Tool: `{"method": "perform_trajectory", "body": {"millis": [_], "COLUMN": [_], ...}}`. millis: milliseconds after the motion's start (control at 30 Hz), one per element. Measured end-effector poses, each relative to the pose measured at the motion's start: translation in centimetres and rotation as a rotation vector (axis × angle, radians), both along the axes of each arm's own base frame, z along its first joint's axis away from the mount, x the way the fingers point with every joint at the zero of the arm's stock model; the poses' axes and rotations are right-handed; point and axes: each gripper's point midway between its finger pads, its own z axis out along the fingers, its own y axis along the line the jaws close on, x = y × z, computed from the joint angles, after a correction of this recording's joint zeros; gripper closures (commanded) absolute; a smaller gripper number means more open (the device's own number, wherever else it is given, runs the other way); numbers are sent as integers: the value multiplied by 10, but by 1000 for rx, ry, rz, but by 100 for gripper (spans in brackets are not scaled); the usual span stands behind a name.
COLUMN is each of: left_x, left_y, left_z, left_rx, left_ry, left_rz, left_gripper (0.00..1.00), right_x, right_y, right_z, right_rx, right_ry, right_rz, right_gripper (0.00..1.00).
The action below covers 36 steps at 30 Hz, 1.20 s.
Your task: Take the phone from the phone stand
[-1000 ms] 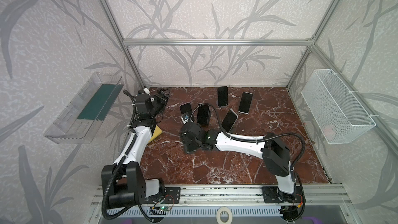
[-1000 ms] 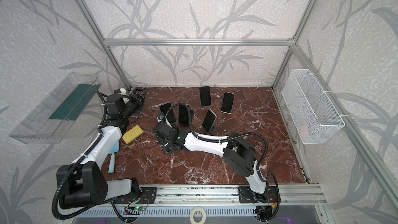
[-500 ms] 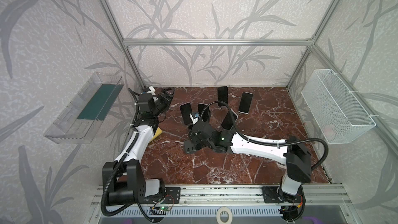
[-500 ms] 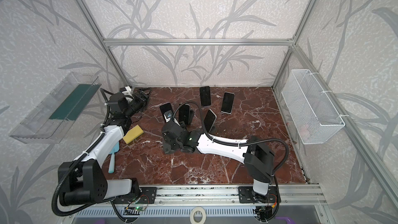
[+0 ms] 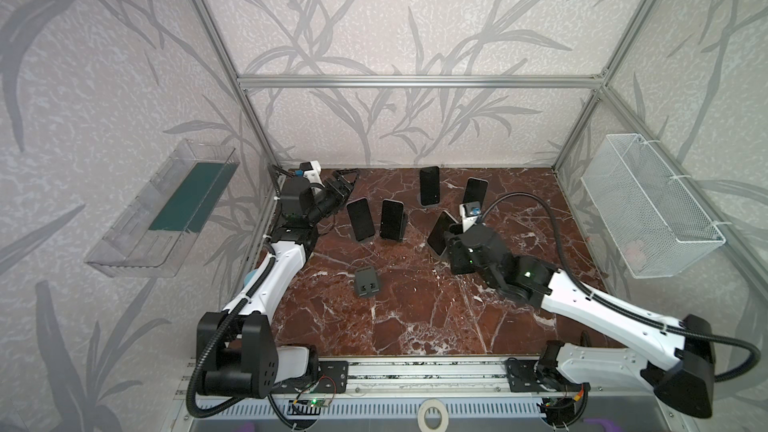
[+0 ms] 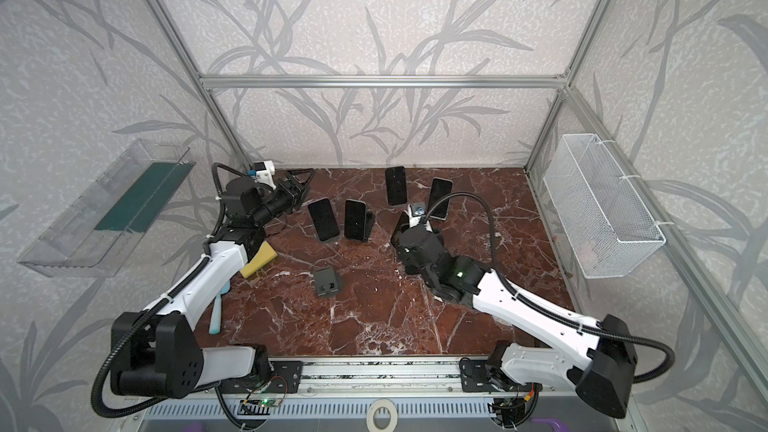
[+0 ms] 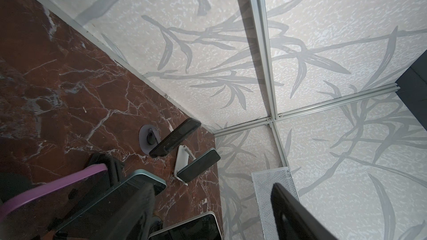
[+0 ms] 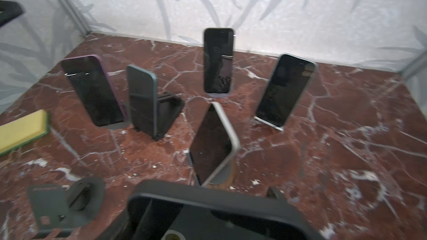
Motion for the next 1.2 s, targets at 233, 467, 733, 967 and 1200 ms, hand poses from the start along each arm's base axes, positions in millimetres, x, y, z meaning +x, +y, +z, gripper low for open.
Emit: {"method": "perform_trajectory", "body": {"millis": [233,467,733,967,1200], "left_x": [-2,-18,-53,-84,-89], "left_y": [-7,-52,-119,-171,-190], "left_z": [12,28,29,18,-7], "left_rx": [-38,-59,-48,-23,7], "left_ry": [-32,-84,-104,-101,-44], "left_rz": [-22,-136,-330,-480,-536], "left_gripper": [20,20,14,1,1], "right_x": [-8,-12,-6,-4,-2], "right_y": [-98,-117,-119,-119,-115], "right_z": [-43,-84,-98,-108,-122], "right_rx": [5,-4,17,29,21], "right_ry": [62,175,232,273,334], "right_rz": [-195,-223,-226,-217,-189], "right_gripper": [34,34,34,34,33]}}
